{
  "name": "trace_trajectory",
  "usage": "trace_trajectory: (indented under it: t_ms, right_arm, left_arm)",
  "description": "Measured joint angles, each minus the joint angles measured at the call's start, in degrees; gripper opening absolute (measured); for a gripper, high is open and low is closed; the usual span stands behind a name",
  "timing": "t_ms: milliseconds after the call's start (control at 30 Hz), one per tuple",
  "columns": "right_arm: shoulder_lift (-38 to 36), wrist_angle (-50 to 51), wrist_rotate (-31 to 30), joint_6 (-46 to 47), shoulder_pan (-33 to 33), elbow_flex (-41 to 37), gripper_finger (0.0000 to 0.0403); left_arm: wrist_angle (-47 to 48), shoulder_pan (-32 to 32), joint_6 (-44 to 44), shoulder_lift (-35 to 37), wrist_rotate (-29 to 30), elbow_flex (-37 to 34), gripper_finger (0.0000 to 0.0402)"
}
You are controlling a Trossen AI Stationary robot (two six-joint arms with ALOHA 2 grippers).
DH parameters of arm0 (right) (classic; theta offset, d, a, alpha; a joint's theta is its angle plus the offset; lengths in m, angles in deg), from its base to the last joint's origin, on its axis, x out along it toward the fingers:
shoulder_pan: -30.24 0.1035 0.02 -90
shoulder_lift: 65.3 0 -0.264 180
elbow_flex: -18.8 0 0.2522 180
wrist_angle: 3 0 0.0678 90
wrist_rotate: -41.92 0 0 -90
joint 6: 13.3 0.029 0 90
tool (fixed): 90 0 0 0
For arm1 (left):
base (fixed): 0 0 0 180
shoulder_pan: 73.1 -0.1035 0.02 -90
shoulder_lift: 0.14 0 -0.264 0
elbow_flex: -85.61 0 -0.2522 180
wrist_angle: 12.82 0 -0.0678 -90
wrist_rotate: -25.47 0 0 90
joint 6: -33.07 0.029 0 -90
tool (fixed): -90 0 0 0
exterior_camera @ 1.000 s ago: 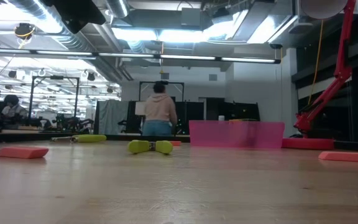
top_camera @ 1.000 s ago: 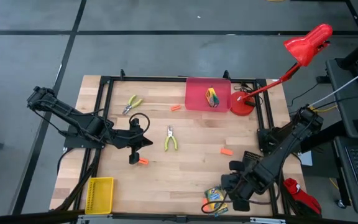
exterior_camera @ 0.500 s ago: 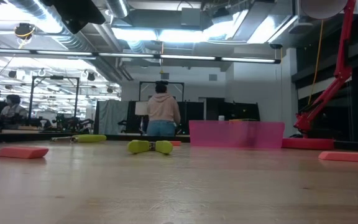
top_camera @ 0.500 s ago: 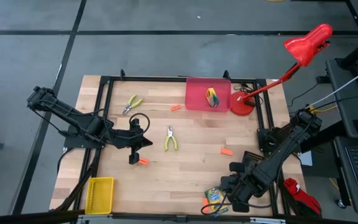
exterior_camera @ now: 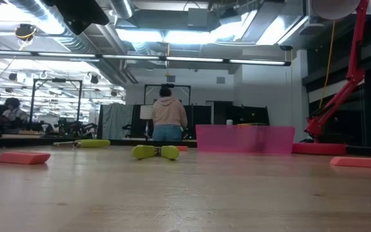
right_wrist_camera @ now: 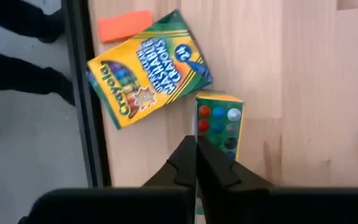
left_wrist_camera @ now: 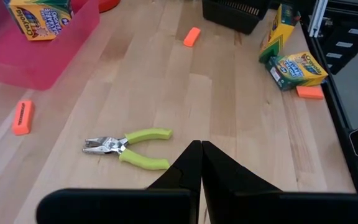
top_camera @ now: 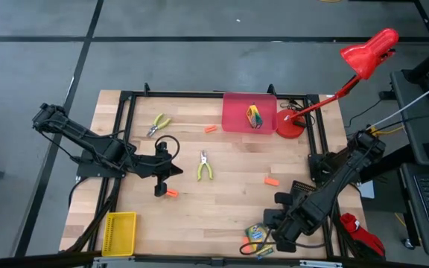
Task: Pick & Place School Supplies
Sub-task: Put the yellow crayon box into the red bin
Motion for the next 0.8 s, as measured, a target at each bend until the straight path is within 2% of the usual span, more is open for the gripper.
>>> trace_trajectory:
  t_ms: [200,367,600,800]
  right_arm:
    - [0.02,0.69,-4.27,-3.72,-4.58,1.92,0.0003]
    - [0.02,5.84,-11.3,-7.44,-11.58,4.94,0.0002]
    - [0.04,6.17,-18.53,-12.89,-25.48,6.33,0.0001]
    - [0.04,4.88,-21.89,-22.93,-38.34,9.1,0.0001]
  left_arm:
    - [0.01,0.0,0.0,0.0,0.51,0.0,0.0003]
    - [-0.02,0.0,-0.02,0.0,2.01,0.0,0.0003]
    - [0.01,0.0,-0.03,0.0,3.32,0.0,0.0003]
    - [-0.01,0.0,-0.58,0.0,3.57,0.0,0.0003]
